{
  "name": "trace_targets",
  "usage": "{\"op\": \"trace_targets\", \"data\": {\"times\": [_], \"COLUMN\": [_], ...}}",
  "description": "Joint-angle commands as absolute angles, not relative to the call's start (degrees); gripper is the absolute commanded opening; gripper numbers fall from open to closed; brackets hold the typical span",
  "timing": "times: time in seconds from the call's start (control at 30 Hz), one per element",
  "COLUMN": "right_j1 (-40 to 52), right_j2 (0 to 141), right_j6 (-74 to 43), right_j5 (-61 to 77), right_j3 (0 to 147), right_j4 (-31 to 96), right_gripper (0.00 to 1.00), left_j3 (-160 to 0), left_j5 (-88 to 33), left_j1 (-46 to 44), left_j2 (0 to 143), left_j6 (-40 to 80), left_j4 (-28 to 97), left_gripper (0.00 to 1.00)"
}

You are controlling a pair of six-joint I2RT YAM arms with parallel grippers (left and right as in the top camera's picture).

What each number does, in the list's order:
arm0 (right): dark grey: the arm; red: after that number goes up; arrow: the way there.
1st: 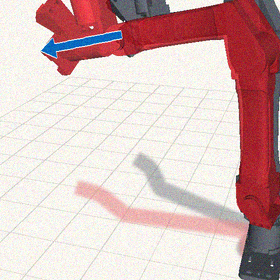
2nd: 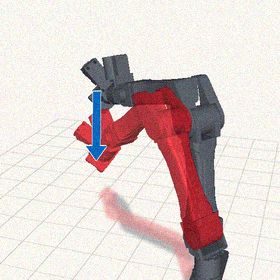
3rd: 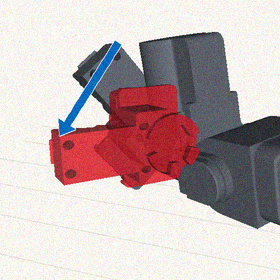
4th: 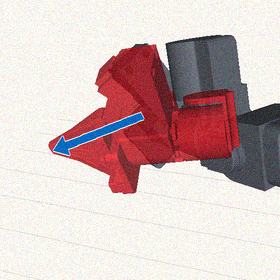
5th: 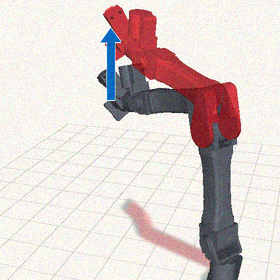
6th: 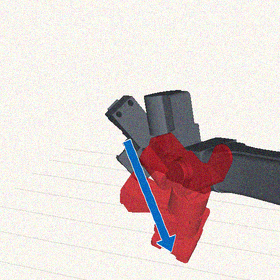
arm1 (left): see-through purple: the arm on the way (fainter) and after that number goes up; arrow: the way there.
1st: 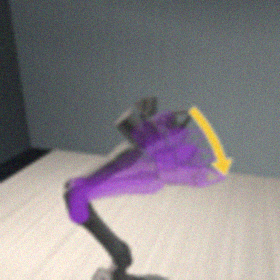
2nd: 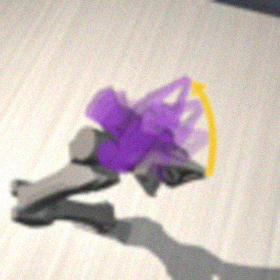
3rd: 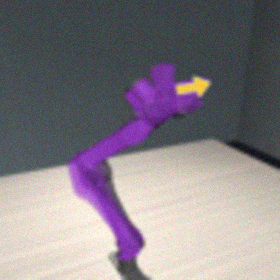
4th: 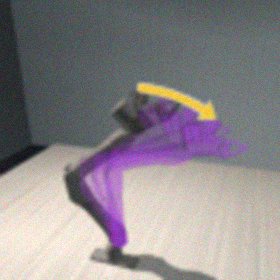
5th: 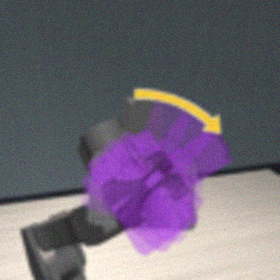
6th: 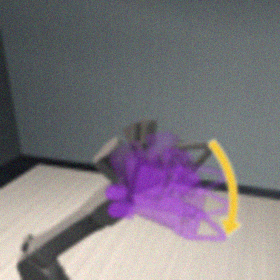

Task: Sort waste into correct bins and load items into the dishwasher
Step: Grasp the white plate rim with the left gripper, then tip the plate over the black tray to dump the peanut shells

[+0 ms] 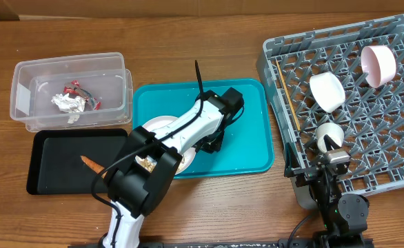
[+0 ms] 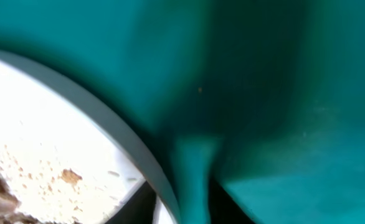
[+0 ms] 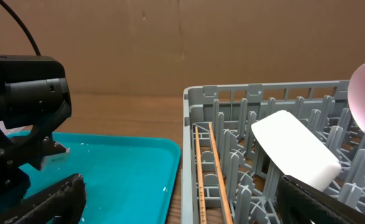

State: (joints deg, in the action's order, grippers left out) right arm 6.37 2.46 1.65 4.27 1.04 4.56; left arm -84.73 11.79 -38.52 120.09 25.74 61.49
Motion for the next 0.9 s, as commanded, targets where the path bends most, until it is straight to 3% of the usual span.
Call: {"op": "trace_targets", "data": {"times": [0.0, 0.03, 0.3, 0.6, 0.87], "right_j1": [6.0, 6.0, 6.0, 6.0, 6.0], "right_j2": [1.8, 1.8, 1.8, 1.8, 1.8], "right_j6": [1.5, 1.5, 1.5, 1.5, 1.5], "right_j5": [4.6, 4.6, 4.6, 4.6, 4.6], "right_j3": [0.5, 0.5, 0.4, 0.4, 0.4], "right_j4": [4.3, 4.3, 4.3, 4.3, 4.3], "right_gripper": [1.0, 1.0, 1.0, 1.0, 1.0], "left_j3": [-85.9, -85.9, -88.5, -100.2, -100.5], "left_j5": [12.6, 12.6, 13.3, 15.0, 7.4], "left_j1": [-38.3, -38.3, -38.3, -37.2, -25.2], "left_j2": [120.9, 120.9, 118.6, 108.1, 97.9], "left_j6": [26.2, 26.2, 29.6, 34.5, 36.8], "left_j4": [61.0, 61.0, 63.6, 76.8, 83.2], "left_gripper": [0.11, 0.04, 0.04, 0.04, 0.04]}}
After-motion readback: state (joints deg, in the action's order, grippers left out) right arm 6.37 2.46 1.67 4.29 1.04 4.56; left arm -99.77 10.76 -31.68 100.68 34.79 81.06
